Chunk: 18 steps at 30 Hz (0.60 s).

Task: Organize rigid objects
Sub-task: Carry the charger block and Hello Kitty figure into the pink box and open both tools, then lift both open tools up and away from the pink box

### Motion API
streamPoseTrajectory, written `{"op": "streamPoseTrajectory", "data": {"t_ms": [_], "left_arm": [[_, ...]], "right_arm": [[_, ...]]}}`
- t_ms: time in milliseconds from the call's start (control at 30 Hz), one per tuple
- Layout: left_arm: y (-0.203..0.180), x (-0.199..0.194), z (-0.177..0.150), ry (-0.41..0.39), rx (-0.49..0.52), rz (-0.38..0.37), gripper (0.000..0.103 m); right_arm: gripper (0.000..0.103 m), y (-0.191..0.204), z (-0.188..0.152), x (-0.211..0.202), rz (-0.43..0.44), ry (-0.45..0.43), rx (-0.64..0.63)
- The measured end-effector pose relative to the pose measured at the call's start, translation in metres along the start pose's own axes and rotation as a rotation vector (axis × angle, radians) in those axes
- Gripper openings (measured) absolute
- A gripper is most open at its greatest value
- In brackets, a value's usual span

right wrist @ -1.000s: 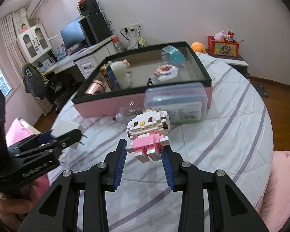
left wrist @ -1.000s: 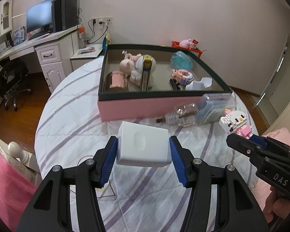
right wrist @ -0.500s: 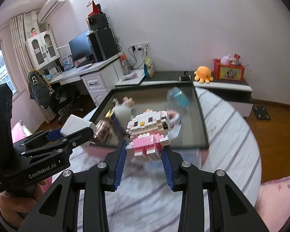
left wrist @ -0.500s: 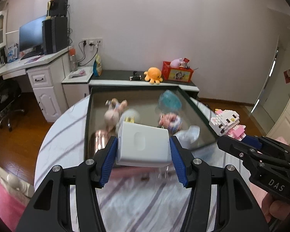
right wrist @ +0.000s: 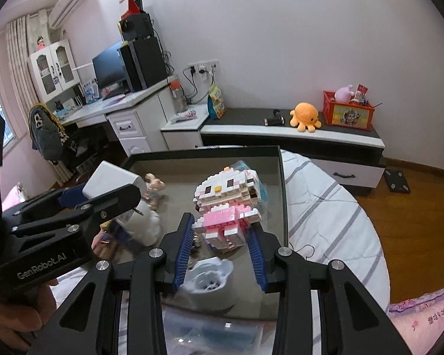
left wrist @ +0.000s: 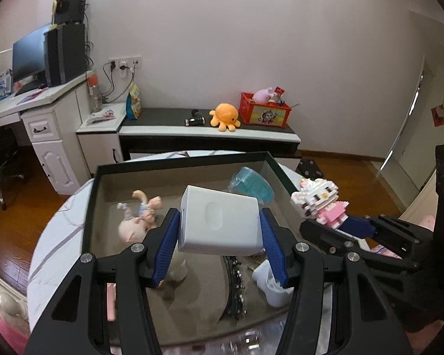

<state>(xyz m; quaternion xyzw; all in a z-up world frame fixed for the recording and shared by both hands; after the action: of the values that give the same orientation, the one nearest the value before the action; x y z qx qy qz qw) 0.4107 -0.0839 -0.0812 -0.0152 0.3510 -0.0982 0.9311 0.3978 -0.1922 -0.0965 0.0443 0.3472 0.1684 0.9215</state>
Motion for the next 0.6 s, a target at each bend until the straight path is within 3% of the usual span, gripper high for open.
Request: {"op": "streamPoseTrajectory", "data": {"t_ms": [167, 367, 400, 500, 567, 600], "left_arm": [[-0.003, 0.025, -0.004, 0.045, 0.015, 0.008, 0.056], [-0.001, 0.027, -0.004, 0.04, 0.018, 0.025, 0.056], [0.0, 0.027, -0.004, 0.04, 0.015, 0.03, 0.059], [0.006, 0.018, -0.003, 0.016, -0.006, 0.046, 0.08], [0.01, 0.007, -0.001, -0.014, -0.018, 0.055, 0.092], [0.012, -0.001, 0.0, -0.034, -0.026, 0.063, 0.097]], "right_arm": [[0.037, -0.008, -0.005, 0.021, -0.01, 0.051, -0.008], [0.037, -0.008, -0.009, 0.032, -0.01, 0.087, -0.022], [0.037, -0.007, -0.01, 0.033, -0.011, 0.092, -0.025], [0.039, -0.006, -0.013, 0.036, -0.021, 0.107, -0.041], [0.065, -0.005, -0.015, 0.035, -0.026, 0.107, -0.039], [0.087, -0.005, -0.014, 0.034, -0.026, 0.099, -0.033]]}}
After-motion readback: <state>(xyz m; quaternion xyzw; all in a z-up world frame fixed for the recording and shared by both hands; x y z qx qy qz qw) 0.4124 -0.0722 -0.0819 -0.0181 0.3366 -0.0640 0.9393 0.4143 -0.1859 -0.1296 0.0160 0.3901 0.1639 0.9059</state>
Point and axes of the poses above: each gripper's, at about its wrist camera, not at the fingertips, and x roughly the way its jaws point, y to its left, z to its top, the point moved 6 cm from there along x, roughly the way its jaws point, and after that the axes turned 4 degrees about z, right-handed, at the moved point
